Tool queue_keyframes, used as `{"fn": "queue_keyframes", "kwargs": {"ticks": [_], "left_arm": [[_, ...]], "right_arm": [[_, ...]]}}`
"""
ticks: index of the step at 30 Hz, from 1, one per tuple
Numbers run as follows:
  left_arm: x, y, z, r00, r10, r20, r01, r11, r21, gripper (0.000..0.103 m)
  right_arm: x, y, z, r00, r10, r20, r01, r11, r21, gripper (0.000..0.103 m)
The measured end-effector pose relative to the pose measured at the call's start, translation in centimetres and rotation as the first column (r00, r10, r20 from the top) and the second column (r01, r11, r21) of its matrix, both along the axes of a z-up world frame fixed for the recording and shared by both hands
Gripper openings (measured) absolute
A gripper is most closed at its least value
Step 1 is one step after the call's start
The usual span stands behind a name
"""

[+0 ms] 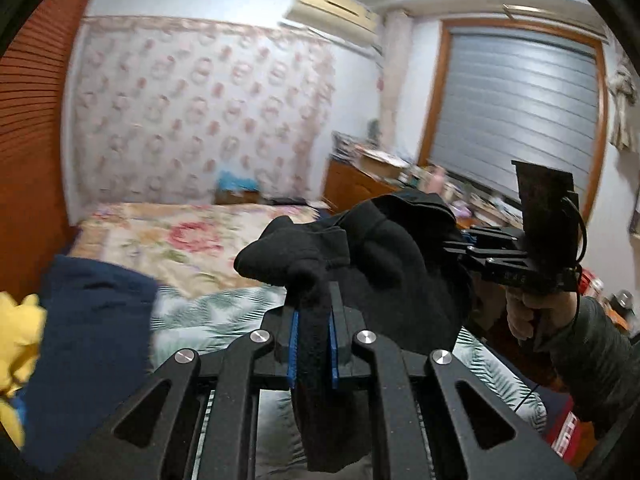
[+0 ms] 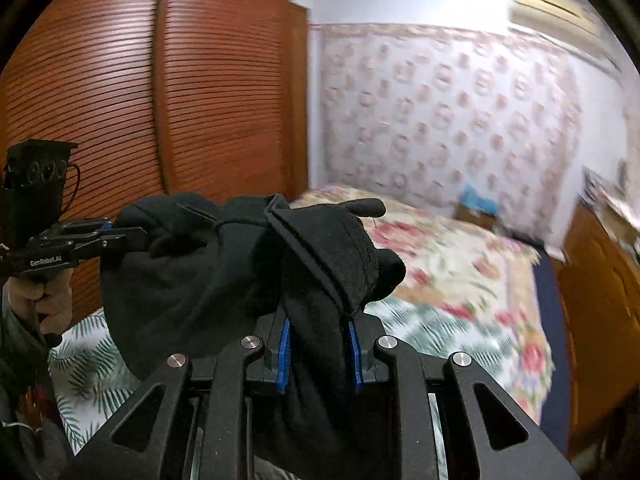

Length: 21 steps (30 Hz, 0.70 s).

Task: Fold small clothes
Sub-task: 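Lift the folded black shirt with both tools and carry it toward the navy stack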

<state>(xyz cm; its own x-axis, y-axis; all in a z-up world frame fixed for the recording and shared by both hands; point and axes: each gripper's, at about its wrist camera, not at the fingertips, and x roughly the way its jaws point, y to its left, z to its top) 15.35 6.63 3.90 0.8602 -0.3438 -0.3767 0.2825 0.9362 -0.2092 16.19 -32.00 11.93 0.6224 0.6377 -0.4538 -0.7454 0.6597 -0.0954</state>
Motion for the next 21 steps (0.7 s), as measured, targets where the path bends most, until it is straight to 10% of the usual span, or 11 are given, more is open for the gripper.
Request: {"fn": "queue_keyframes", "kwargs": {"ticks": [14,21], "left_arm": [[-5.6,13.7,-4.8,0.915,0.403,-0.023,-0.403,0.914,-0.031,0.012],[-5.8,15.8,-9.4,0.855,0.5,-0.135,-0.503,0.864,0.013,0.013]], "right_arm": [[8.8,26.2,1.0,0.924,0.381,0.035,-0.362,0.901,-0.237,0.023],[13.1,38.3,-3.5,0.9,0.435,-0.025,-0.418,0.847,-0.329,0.032]]}}
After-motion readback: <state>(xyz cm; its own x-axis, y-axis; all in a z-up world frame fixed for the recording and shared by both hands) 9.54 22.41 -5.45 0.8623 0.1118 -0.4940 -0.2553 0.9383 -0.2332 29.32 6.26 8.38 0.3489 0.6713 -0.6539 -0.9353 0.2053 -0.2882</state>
